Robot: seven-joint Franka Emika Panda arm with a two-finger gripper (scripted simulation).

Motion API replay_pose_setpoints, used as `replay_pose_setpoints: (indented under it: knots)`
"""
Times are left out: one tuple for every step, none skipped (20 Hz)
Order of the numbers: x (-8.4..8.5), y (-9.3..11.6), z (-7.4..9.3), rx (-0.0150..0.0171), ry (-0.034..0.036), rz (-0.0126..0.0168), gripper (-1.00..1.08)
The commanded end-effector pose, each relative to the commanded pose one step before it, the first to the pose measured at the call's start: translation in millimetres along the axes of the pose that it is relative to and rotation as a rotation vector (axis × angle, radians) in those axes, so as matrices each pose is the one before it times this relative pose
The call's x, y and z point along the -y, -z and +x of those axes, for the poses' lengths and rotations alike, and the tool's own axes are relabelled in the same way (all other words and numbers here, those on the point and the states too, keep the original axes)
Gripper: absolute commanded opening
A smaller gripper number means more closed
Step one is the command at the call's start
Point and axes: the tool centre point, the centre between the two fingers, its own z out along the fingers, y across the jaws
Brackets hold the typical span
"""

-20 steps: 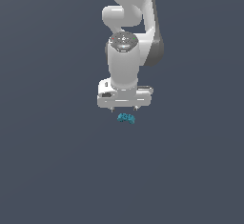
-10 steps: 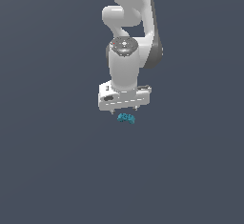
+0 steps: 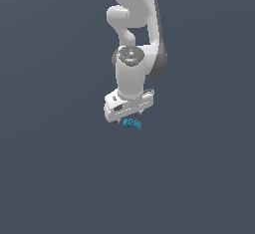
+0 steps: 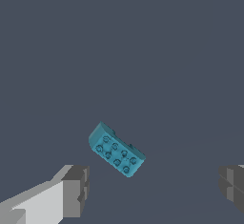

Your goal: Pick up the object and move it to a goal position.

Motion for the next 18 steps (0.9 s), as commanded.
replay_pose_setpoints:
  knots:
    - [1.42,-6.48,-2.22,0.00123,0.07446,-0.00216,1.0]
    - [0.68,-2.54,-0.84,0.00048,0.0292,-0.00069,1.0]
    - [0.73,-2.52,-0.81,0.00045,0.02925,-0.00063,1.0]
    - [0.78,-2.51,-0.79,0.00042,0.02927,-0.00057,1.0]
    - [0.83,-2.49,-0.77,0.00039,0.0293,-0.00051,1.0]
    - [0.88,-2.48,-0.74,0.00035,0.02932,-0.00046,1.0]
    - [0.93,-2.46,-0.71,0.00031,0.02936,-0.0004,1.0]
    - [0.97,-2.44,-0.68,0.00026,0.02938,-0.00035,1.0]
    - [1.02,-2.43,-0.64,0.00022,0.02941,-0.00031,1.0]
    - [1.06,-2.41,-0.6,0.00017,0.02943,-0.00026,1.0]
    - [1.1,-2.39,-0.57,0.00011,0.02946,-0.00022,1.0]
    - [1.14,-2.38,-0.53,0.00006,0.02948,-0.00018,1.0]
    - [1.18,-2.36,-0.48,0.0,0.02951,-0.00014,1.0]
    - [1.22,-2.34,-0.44,-0.00006,0.02952,-0.00011,1.0]
    - [1.25,-2.33,-0.4,-0.00012,0.02955,-0.00008,1.0]
    - [1.29,-2.31,-0.35,-0.00018,0.02957,-0.00005,1.0]
    - [1.32,-2.29,-0.3,-0.00025,0.0296,-0.00003,1.0]
    - [1.35,-2.27,-0.25,-0.00031,0.02961,-0.00001,1.0]
